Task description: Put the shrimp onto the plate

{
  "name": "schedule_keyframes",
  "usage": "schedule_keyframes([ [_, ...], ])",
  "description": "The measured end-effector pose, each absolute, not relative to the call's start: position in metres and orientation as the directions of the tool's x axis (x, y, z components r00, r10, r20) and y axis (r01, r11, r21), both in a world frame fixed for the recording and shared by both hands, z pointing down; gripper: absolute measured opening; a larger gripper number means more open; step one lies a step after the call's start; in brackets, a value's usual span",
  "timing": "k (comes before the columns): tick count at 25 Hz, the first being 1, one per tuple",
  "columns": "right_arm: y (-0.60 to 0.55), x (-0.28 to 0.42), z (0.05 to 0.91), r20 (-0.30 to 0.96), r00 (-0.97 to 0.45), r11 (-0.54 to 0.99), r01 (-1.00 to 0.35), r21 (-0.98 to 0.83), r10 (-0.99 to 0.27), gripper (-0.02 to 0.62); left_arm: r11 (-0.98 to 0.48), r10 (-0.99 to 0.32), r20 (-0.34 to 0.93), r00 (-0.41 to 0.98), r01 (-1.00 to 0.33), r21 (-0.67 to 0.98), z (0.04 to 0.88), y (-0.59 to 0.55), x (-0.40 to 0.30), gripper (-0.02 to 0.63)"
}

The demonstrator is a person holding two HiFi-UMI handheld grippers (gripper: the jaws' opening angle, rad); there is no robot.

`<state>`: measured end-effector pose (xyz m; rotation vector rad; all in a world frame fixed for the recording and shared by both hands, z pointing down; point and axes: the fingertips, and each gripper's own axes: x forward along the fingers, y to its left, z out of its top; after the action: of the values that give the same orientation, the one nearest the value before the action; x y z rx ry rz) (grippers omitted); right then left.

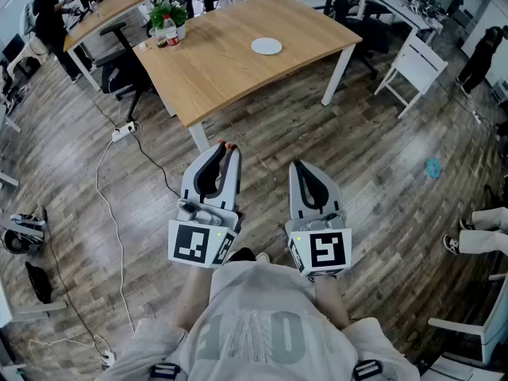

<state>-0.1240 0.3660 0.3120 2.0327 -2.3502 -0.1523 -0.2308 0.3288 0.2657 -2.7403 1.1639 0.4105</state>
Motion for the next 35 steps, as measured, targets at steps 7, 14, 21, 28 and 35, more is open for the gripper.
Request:
schedule_keyframes([
  [7, 0.364, -0.126, 0.311, -0.047, -0.142, 0.136, -0.985, 0.106, -0.989, 0.018, -0.701, -0.669, -0.317, 0.673, -0.713, -0.035, 0.260, 0.328, -0.229, 0.060],
  [14, 0.365, -0.118, 0.311, -0.059, -0.144, 0.139, -0.987, 0.081, -0.988, 0.018, -0.710, -0.655, -0.318, 0.685, -0.703, -0.052, 0.257, 0.329, -0.222, 0.060],
  [21, 0.354, -0.120, 0.320, -0.068, -0.172, 0.172, -0.985, 0.002, -0.983, 0.019, -0.700, -0.669, -0.285, 0.686, -0.711, -0.068, 0.260, 0.326, -0.232, 0.060],
  [28, 0.349, -0.125, 0.348, 0.007, -0.215, 0.215, -0.977, -0.010, -0.977, 0.020, -0.679, -0.709, -0.251, 0.659, -0.734, -0.011, 0.280, 0.306, -0.233, 0.060],
  [35, 0.316, -0.097, 0.355, 0.032, -0.169, 0.169, -0.986, 0.006, -0.985, 0.020, -0.714, -0.670, -0.271, 0.691, -0.700, -0.020, 0.281, 0.262, -0.200, 0.060],
])
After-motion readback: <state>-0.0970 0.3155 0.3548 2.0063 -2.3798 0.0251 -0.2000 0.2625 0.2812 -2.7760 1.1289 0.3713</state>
